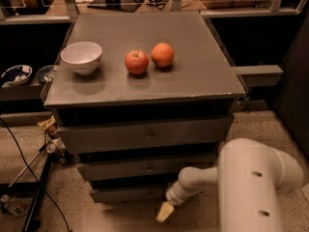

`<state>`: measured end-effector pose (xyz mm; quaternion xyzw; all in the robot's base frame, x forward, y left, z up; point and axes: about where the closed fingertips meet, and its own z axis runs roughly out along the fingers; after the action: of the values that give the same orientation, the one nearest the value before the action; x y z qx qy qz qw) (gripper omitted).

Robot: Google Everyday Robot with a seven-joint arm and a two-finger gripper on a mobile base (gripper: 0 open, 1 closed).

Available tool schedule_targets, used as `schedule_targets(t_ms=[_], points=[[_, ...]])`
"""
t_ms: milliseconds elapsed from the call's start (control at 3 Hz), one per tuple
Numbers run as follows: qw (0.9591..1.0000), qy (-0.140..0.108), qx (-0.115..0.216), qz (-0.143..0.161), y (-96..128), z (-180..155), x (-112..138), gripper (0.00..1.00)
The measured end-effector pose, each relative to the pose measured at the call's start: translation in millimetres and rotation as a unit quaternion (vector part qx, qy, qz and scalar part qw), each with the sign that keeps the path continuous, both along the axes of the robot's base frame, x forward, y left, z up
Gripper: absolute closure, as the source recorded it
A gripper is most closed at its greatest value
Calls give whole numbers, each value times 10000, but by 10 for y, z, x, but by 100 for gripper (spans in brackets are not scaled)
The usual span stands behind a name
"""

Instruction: Open bottom drawer

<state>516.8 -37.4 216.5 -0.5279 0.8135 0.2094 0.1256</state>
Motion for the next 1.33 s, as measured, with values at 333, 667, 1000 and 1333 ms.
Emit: schedule_targets(t_ms=[333, 667, 1000, 1333], points=[[9995, 97, 288, -71, -161, 183, -193, 0], [9994, 104, 298, -110, -211, 180, -212, 0], [9998, -64, 149, -121, -191, 201, -135, 0], [9985, -491, -83, -221, -123, 305, 260, 0]])
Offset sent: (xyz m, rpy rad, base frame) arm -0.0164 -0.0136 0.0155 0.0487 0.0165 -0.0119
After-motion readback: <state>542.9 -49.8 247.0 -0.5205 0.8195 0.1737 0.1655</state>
